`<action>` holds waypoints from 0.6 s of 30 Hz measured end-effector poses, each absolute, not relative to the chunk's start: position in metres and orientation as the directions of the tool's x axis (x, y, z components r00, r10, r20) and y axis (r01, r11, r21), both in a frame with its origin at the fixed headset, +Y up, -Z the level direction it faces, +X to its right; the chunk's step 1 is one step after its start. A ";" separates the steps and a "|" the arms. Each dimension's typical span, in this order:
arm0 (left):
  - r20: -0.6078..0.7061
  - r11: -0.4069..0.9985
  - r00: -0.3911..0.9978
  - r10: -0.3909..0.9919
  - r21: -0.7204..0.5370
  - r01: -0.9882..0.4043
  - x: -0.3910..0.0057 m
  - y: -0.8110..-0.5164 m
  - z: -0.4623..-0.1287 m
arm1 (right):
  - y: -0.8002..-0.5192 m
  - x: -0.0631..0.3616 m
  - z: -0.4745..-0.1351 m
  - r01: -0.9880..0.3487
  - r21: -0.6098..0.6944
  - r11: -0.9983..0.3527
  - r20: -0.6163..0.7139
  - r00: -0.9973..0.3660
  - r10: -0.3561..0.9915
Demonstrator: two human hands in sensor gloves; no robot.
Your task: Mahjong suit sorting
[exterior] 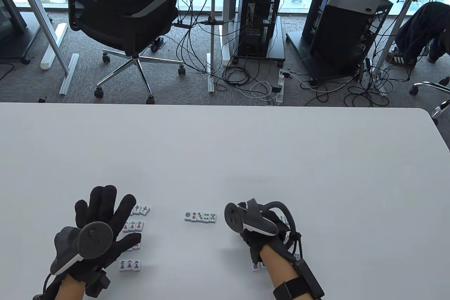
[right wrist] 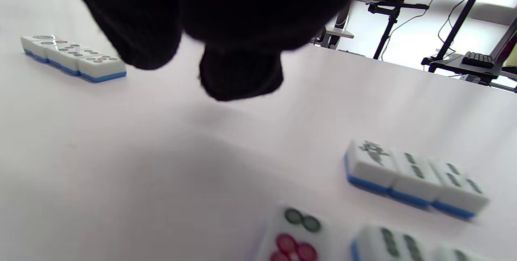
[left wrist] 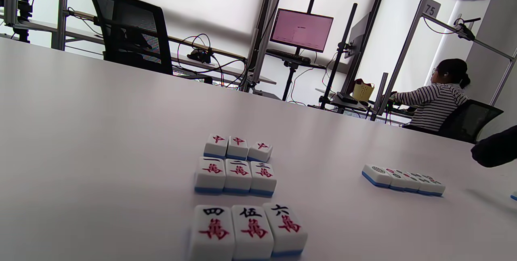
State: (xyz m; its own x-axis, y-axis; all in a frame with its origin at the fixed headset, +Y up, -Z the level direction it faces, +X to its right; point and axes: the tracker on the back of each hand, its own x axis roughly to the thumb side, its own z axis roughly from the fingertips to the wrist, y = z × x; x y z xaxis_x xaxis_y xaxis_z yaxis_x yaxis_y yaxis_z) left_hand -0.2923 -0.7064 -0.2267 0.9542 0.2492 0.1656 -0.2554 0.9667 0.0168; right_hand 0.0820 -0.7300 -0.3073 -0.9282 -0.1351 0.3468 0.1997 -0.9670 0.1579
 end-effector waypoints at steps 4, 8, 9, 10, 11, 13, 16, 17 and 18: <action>0.165 0.969 0.956 0.243 0.013 -0.248 -0.291 -0.707 -0.227 | -0.730 0.109 -0.298 0.214 0.192 -0.958 0.306 -0.940 -0.149; 0.165 0.971 0.958 0.236 0.005 -0.241 -0.290 -0.708 -0.227 | -0.738 0.122 -0.286 0.240 0.241 -0.940 0.314 -0.936 -0.159; 0.165 0.971 0.958 0.233 0.003 -0.237 -0.290 -0.708 -0.227 | -0.741 0.124 -0.284 0.256 0.242 -0.936 0.324 -0.931 -0.170; 0.164 0.972 0.959 0.231 0.000 -0.234 -0.289 -0.709 -0.227 | -0.744 0.124 -0.282 0.274 0.242 -0.931 0.332 -0.925 -0.185; 0.164 0.973 0.959 0.230 -0.002 -0.233 -0.289 -0.709 -0.227 | -0.746 0.124 -0.281 0.288 0.242 -0.927 0.339 -0.920 -0.197; 0.162 0.973 0.960 0.228 -0.007 -0.230 -0.288 -0.710 -0.227 | -0.751 0.122 -0.279 0.324 0.240 -0.915 0.357 -0.906 -0.228; 0.161 0.974 0.961 0.225 -0.012 -0.226 -0.287 -0.710 -0.227 | -0.758 0.118 -0.279 0.363 0.238 -0.901 0.378 -0.889 -0.258; 0.161 0.974 0.961 0.224 -0.012 -0.225 -0.287 -0.710 -0.227 | -0.760 0.115 -0.279 0.375 0.223 -0.900 0.381 -0.883 -0.274; 0.161 0.974 0.961 0.224 -0.013 -0.225 -0.287 -0.710 -0.227 | -0.761 0.112 -0.279 0.378 0.199 -0.904 0.386 -0.878 -0.282</action>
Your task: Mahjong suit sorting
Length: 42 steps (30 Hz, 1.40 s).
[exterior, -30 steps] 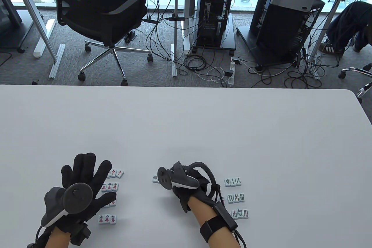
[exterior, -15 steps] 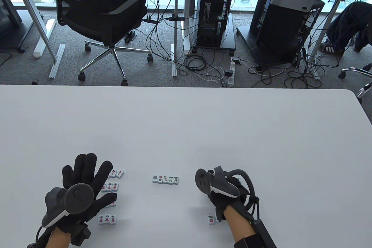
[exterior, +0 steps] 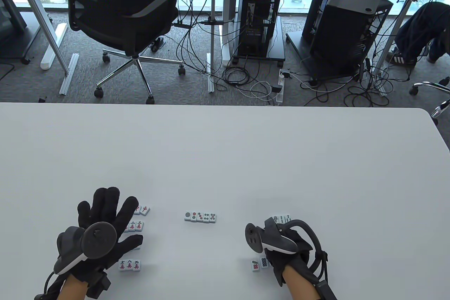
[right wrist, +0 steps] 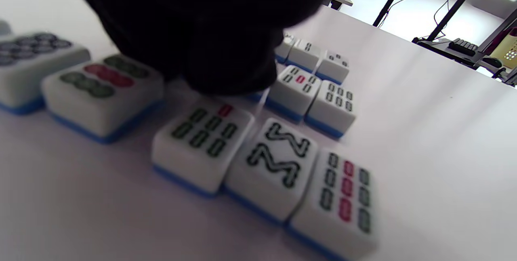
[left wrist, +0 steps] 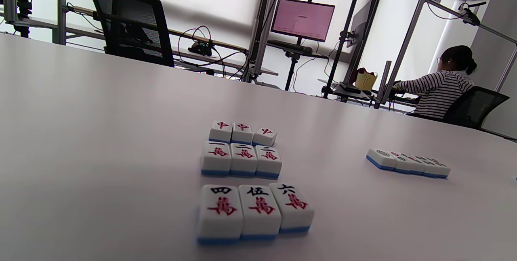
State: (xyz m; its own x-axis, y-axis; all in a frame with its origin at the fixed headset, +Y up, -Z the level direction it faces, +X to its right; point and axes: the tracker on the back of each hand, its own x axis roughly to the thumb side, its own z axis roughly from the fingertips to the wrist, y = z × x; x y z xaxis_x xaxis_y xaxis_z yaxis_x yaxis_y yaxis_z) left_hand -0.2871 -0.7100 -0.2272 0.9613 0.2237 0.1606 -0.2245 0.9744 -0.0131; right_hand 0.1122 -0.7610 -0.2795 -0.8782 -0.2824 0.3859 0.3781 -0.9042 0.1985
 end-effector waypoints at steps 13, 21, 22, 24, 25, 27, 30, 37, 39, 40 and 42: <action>0.162 0.971 0.958 0.236 -0.009 -0.238 -0.287 -0.710 -0.228 | -0.741 0.060 -0.311 0.152 0.148 -0.977 0.372 -0.924 -0.087; 0.163 0.968 0.955 0.249 0.001 -0.253 -0.289 -0.708 -0.228 | -0.750 0.010 -0.329 0.203 0.144 -0.969 0.426 -0.896 -0.124; 0.163 0.967 0.954 0.251 0.003 -0.255 -0.290 -0.708 -0.228 | -0.752 0.007 -0.330 0.218 0.149 -0.965 0.432 -0.892 -0.134; 0.164 0.966 0.954 0.253 0.006 -0.257 -0.290 -0.708 -0.227 | -0.755 0.001 -0.333 0.243 0.155 -0.958 0.435 -0.887 -0.154; 0.164 0.966 0.953 0.254 0.006 -0.258 -0.290 -0.707 -0.227 | -0.756 -0.001 -0.333 0.249 0.159 -0.955 0.439 -0.885 -0.158; 0.164 0.966 0.953 0.255 0.007 -0.260 -0.291 -0.707 -0.227 | -0.759 -0.005 -0.334 0.259 0.181 -0.949 0.441 -0.884 -0.156; 0.165 0.965 0.952 0.258 0.007 -0.263 -0.291 -0.707 -0.227 | -0.762 -0.007 -0.332 0.269 0.179 -0.946 0.447 -0.879 -0.165; 0.170 0.965 0.951 0.257 0.007 -0.262 -0.291 -0.707 -0.227 | -0.745 0.008 -0.316 0.242 0.153 -0.958 0.465 -0.873 -0.147; 0.170 0.965 0.951 0.257 0.007 -0.262 -0.291 -0.707 -0.227 | -0.737 0.019 -0.306 0.226 0.157 -0.961 0.471 -0.873 -0.128; 0.170 0.965 0.952 0.256 0.007 -0.261 -0.291 -0.707 -0.227 | -0.734 0.025 -0.302 0.227 0.162 -0.960 0.473 -0.872 -0.127; 0.170 0.966 0.952 0.255 0.006 -0.260 -0.291 -0.707 -0.227 | -0.730 0.037 -0.293 0.238 0.184 -0.954 0.482 -0.868 -0.124</action>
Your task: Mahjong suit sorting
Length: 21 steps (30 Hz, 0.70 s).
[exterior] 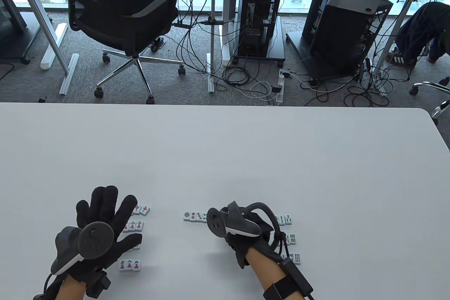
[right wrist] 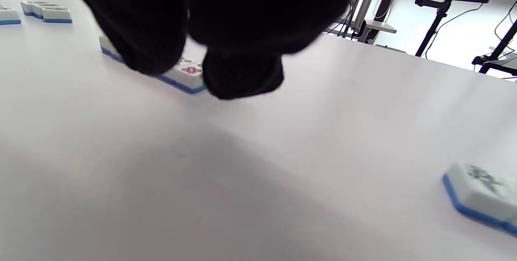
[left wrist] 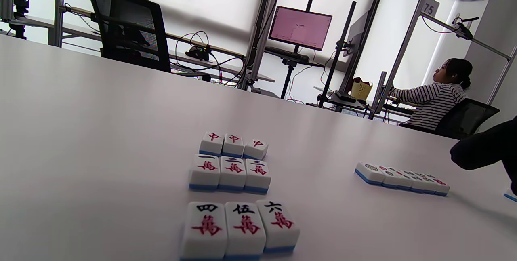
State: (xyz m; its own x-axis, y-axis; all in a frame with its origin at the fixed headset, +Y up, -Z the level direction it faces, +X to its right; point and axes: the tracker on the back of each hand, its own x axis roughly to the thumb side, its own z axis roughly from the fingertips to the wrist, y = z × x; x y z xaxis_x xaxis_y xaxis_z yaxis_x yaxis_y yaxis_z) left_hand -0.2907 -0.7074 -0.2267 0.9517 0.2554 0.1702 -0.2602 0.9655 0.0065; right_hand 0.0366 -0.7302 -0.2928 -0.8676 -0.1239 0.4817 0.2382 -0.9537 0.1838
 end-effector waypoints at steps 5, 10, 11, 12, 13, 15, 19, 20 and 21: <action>0.170 0.968 0.954 0.247 0.002 -0.251 -0.290 -0.708 -0.227 | -0.727 0.066 -0.267 0.241 0.218 -0.945 0.496 -0.862 -0.105; 0.168 0.970 0.956 0.239 -0.009 -0.241 -0.288 -0.709 -0.227 | -0.737 0.087 -0.241 0.311 0.301 -0.901 0.518 -0.847 -0.120; 0.168 0.971 0.957 0.238 -0.011 -0.239 -0.288 -0.709 -0.227 | -0.740 0.089 -0.237 0.329 0.297 -0.896 0.527 -0.839 -0.134; 0.167 0.972 0.958 0.235 -0.013 -0.236 -0.288 -0.710 -0.227 | -0.742 0.090 -0.234 0.344 0.289 -0.893 0.534 -0.833 -0.148; 0.166 0.972 0.958 0.233 -0.015 -0.234 -0.287 -0.710 -0.227 | -0.745 0.090 -0.231 0.362 0.279 -0.890 0.540 -0.825 -0.166; 0.163 0.973 0.960 0.230 -0.019 -0.230 -0.287 -0.711 -0.227 | -0.751 0.088 -0.226 0.403 0.259 -0.878 0.555 -0.806 -0.206; 0.159 0.974 0.961 0.227 -0.027 -0.226 -0.286 -0.711 -0.227 | -0.758 0.082 -0.224 0.429 0.181 -0.885 0.573 -0.778 -0.260; 0.159 0.974 0.961 0.227 -0.027 -0.225 -0.286 -0.711 -0.227 | -0.759 0.080 -0.225 0.424 0.172 -0.889 0.573 -0.777 -0.259; 0.159 0.974 0.961 0.226 -0.028 -0.225 -0.286 -0.711 -0.227 | -0.760 0.078 -0.227 0.424 0.180 -0.888 0.572 -0.779 -0.256</action>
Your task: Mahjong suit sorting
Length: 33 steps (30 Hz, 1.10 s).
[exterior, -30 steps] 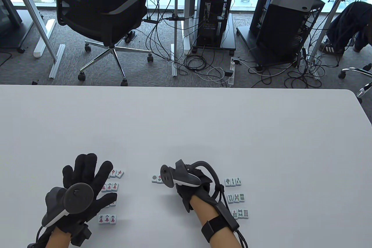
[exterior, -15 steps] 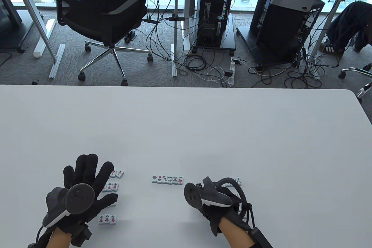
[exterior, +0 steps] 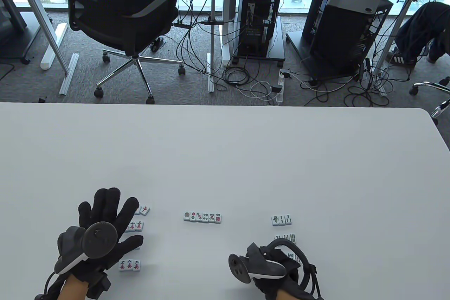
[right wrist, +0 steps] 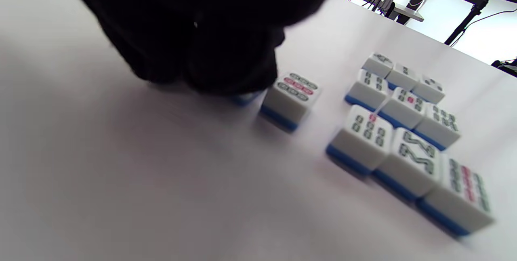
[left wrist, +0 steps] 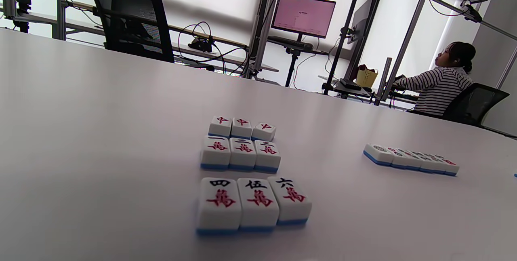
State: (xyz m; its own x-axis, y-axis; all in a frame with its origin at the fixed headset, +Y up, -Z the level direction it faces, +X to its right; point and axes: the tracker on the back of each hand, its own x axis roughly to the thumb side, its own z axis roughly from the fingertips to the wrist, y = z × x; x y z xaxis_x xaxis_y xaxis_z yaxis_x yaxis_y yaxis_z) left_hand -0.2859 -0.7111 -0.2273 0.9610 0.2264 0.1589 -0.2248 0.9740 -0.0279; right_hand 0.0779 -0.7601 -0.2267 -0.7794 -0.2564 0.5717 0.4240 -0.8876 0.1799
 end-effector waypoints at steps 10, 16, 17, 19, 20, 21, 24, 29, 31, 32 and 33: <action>0.164 0.971 0.957 0.238 -0.023 -0.238 -0.286 -0.710 -0.228 | -0.742 0.058 -0.275 0.274 0.302 -0.913 0.478 -0.872 -0.104; 0.168 0.970 0.955 0.244 -0.018 -0.244 -0.286 -0.709 -0.228 | -0.743 0.039 -0.310 0.181 0.191 -0.965 0.433 -0.898 -0.082; 0.168 0.969 0.955 0.245 -0.017 -0.246 -0.287 -0.709 -0.228 | -0.745 0.036 -0.315 0.171 0.178 -0.969 0.431 -0.899 -0.080; 0.167 0.968 0.954 0.250 -0.014 -0.251 -0.287 -0.709 -0.228 | -0.749 0.030 -0.322 0.168 0.164 -0.972 0.425 -0.901 -0.084; 0.166 0.967 0.953 0.251 -0.011 -0.253 -0.288 -0.708 -0.228 | -0.751 0.028 -0.324 0.168 0.162 -0.972 0.419 -0.904 -0.086; 0.165 0.967 0.953 0.254 -0.009 -0.256 -0.288 -0.708 -0.228 | -0.753 0.026 -0.326 0.169 0.170 -0.971 0.412 -0.907 -0.086; 0.163 0.965 0.952 0.259 -0.007 -0.261 -0.289 -0.707 -0.228 | -0.757 0.021 -0.331 0.191 0.179 -0.965 0.422 -0.901 -0.100; 0.163 0.966 0.953 0.257 -0.003 -0.260 -0.290 -0.707 -0.228 | -0.761 0.015 -0.332 0.200 0.185 -0.962 0.429 -0.897 -0.104; 0.163 0.966 0.953 0.257 -0.006 -0.259 -0.290 -0.707 -0.228 | -0.761 0.015 -0.331 0.210 0.177 -0.961 0.434 -0.894 -0.116; 0.163 0.966 0.953 0.256 -0.007 -0.259 -0.290 -0.707 -0.228 | -0.760 0.016 -0.330 0.209 0.171 -0.963 0.439 -0.891 -0.116; 0.164 0.966 0.953 0.255 -0.007 -0.257 -0.290 -0.707 -0.228 | -0.758 0.017 -0.328 0.209 0.165 -0.964 0.443 -0.889 -0.117</action>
State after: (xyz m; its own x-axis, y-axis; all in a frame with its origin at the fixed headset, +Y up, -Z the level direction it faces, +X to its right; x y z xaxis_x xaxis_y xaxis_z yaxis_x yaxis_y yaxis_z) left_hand -0.2898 -0.7075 -0.2276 0.9530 0.2551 0.1636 -0.2575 0.9663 -0.0067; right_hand 0.0170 -0.7580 -0.3284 -0.8889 -0.1174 0.4428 0.2093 -0.9639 0.1648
